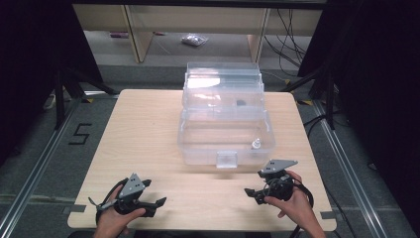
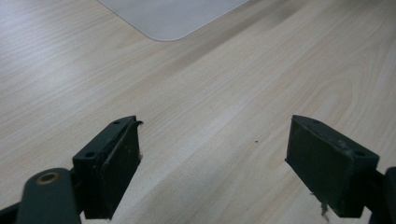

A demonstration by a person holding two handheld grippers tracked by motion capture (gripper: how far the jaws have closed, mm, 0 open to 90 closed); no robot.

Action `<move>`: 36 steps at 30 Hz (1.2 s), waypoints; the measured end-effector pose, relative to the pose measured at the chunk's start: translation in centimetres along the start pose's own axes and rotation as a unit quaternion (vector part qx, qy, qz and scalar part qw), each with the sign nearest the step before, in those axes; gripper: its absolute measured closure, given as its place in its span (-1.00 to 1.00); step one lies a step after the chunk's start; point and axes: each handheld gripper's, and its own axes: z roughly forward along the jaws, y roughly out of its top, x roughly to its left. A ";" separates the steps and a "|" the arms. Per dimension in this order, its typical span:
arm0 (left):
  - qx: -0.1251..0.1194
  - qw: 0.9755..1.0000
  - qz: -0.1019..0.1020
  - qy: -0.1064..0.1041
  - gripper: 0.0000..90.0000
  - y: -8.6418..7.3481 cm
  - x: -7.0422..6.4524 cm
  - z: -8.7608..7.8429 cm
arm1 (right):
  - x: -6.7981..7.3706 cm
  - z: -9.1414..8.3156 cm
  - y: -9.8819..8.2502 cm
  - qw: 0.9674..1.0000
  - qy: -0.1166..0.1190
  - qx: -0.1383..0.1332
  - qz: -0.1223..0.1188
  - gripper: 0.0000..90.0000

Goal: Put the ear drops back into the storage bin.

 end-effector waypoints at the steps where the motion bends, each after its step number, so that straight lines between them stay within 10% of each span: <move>1: 0.000 1.000 0.000 0.000 -0.62 0.0 0.0 0.0 | 0.2 0.0 -0.1 1.000 -0.002 0.002 0.011 -0.57; 36: -0.002 1.000 -0.002 -0.002 -0.62 0.0 -0.1 0.0 | 0.7 0.6 -2.9 0.998 -0.026 0.039 -0.031 -0.63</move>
